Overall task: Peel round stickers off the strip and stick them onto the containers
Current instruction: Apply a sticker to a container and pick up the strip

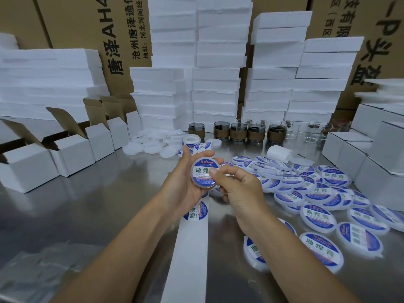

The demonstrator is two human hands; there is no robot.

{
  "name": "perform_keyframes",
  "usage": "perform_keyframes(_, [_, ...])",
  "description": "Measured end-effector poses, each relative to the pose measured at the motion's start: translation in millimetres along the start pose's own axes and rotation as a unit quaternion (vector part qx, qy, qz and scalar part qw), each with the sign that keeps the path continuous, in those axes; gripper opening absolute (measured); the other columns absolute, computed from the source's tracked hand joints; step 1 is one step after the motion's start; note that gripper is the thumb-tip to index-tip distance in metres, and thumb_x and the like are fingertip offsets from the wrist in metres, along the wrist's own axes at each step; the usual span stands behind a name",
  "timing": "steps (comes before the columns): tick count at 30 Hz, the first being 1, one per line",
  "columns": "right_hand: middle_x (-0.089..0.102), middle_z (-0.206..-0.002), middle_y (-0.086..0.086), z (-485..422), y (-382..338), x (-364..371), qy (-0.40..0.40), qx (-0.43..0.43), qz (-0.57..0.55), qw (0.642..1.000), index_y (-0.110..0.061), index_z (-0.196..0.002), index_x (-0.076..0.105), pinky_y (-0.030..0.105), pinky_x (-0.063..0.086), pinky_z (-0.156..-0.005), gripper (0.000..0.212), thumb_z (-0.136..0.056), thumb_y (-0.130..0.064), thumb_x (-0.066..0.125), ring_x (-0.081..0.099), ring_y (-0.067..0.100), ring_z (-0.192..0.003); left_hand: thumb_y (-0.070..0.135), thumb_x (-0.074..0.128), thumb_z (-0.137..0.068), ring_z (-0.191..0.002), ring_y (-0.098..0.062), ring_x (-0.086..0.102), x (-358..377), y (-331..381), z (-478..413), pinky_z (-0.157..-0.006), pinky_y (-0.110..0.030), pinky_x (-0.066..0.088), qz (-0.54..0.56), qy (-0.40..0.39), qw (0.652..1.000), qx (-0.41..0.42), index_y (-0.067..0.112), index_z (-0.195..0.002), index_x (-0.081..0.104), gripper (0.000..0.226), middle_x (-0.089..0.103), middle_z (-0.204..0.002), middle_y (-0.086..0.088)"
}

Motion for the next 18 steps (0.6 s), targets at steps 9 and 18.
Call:
perform_keyframes(9, [0.061,-0.058,-0.002,-0.3,1.2,-0.7,0.011,-0.008,0.029,1.0,-0.008,-0.083,0.068,0.011,0.038,-0.04,0.011,-0.078,-0.017,0.073,0.048,-0.003,-0.04,0.021,0.052,-0.081,-0.092,-0.02,0.07,0.9,-1.5,2.4,-0.079,-0.03,0.056,-0.042,-0.014,0.999,0.019,0.012,-0.107,0.061,0.029,0.072,-0.101,-0.008])
perform_keyframes(18, [0.054,-0.053,-0.007,-2.2,9.6,1.7,0.079,-0.177,0.21,0.958,-0.021,-0.071,0.054,0.007,0.038,-0.049,0.018,-0.079,-0.019,0.07,0.051,-0.002,-0.05,0.002,0.051,-0.082,-0.09,-0.022,0.07,2.9,-5.2,3.3,-0.076,-0.028,0.057,-0.066,-0.036,0.997,0.037,0.008,-0.108,0.058,0.028,0.072,-0.098,-0.008])
Point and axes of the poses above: each hand's wrist, its own z-axis away from the middle knuckle, its own x-axis out of the palm, y = z × x, the point moved 1 cm from there along -z, towards the middle knuckle
